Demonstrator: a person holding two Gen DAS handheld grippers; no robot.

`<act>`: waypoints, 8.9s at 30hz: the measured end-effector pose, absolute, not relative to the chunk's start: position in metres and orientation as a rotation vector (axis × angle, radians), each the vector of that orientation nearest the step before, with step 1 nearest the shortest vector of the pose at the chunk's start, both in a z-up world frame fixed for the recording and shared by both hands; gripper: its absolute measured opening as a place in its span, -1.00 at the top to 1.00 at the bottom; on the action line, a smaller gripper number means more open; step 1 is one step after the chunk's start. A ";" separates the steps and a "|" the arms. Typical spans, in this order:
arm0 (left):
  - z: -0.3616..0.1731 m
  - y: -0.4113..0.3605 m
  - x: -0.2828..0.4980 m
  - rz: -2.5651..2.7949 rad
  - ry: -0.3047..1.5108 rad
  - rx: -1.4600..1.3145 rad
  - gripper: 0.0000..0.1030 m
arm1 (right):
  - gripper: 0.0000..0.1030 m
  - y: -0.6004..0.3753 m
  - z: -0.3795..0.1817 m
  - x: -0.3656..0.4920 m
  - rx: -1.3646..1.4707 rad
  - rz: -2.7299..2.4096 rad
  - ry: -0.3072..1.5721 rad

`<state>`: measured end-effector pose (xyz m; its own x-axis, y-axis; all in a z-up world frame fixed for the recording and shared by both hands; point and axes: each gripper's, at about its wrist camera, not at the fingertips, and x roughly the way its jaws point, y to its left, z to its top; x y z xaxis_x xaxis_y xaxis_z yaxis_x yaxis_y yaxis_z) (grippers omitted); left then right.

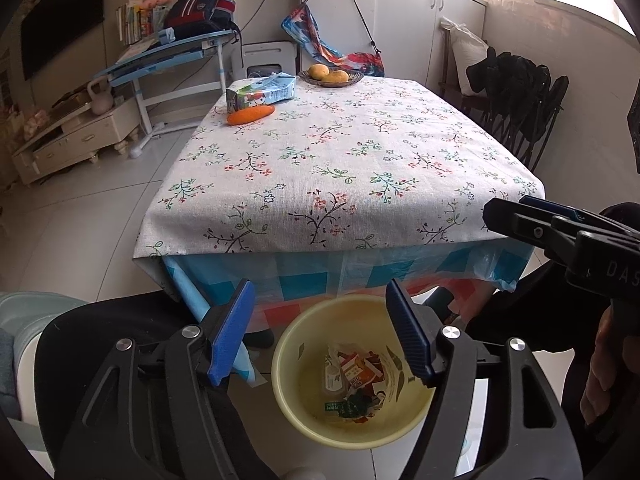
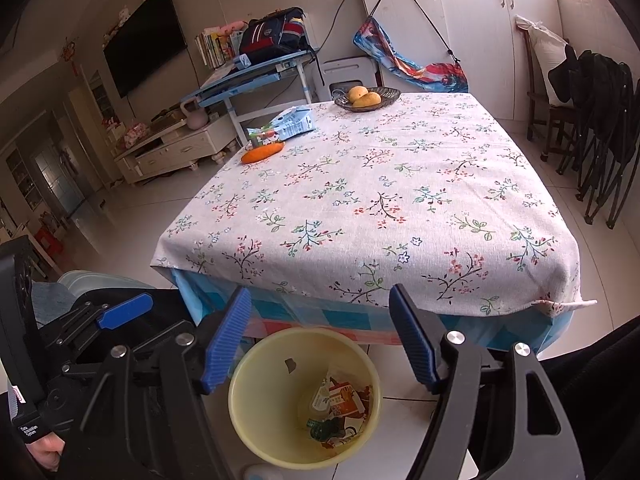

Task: Collect trash

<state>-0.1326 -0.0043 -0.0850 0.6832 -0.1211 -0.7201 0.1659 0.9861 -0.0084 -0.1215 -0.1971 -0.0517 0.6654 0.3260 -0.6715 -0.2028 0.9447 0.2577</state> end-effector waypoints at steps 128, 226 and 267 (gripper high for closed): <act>-0.078 0.008 0.245 -0.243 0.873 0.238 0.38 | 0.63 -0.200 -0.082 0.093 0.208 0.356 1.021; -0.066 -0.008 -0.149 -0.155 0.756 0.027 0.36 | 0.63 -0.169 -0.094 -0.115 0.244 0.506 1.074; -0.103 -0.032 -0.144 -0.196 0.896 0.077 -0.07 | -0.20 -0.215 -0.057 -0.122 0.306 0.247 0.813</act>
<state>-0.1440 -0.0325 -0.1032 0.6080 -0.1370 -0.7821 0.2016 0.9794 -0.0149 -0.1224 -0.2152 -0.0568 0.6627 0.3308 -0.6719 -0.0980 0.9277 0.3601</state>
